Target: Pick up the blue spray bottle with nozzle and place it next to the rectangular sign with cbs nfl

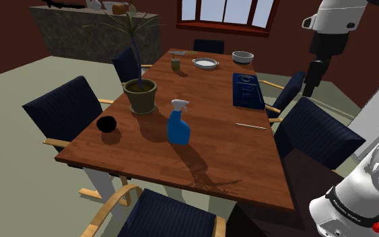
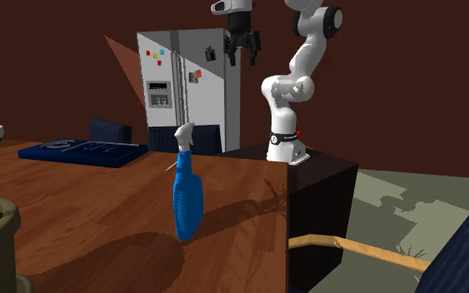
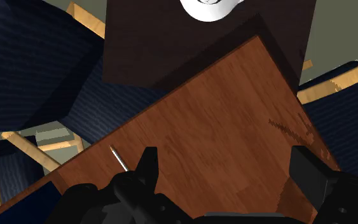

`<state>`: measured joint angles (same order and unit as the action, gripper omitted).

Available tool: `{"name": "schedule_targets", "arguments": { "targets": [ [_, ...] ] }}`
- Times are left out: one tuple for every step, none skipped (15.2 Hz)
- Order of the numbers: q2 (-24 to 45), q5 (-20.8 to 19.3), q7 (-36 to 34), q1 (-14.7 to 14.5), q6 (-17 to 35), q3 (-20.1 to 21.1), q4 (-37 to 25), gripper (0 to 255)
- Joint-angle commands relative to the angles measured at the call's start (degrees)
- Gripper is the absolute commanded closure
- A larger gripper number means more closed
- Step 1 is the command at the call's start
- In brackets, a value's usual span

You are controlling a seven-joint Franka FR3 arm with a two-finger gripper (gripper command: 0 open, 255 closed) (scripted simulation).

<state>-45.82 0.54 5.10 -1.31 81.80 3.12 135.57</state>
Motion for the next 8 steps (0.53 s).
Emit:
{"name": "schedule_targets", "arguments": {
  "targets": [
    [0.0, 0.0, 0.0, 0.0, 0.0, 0.0, 0.0, 0],
    [0.5, 0.3, 0.5, -0.4, 2.6, 0.0, 1.3, 0],
    [1.0, 0.5, 1.0, -0.7, 5.2, 0.0, 2.5, 0],
    [1.7, 0.8, 1.6, -1.1, 7.8, 0.0, 3.6, 0],
    [2.4, 1.1, 2.1, -1.4, 10.5, 0.1, 4.7, 0],
    [3.3, 1.3, 2.6, -1.8, 13.1, 0.1, 5.6, 0],
    [4.2, 1.6, 3.2, -2.2, 15.8, 0.2, 6.5, 0],
    [5.3, 1.9, 3.8, -2.6, 18.5, 0.2, 7.3, 0]
  ]
}}
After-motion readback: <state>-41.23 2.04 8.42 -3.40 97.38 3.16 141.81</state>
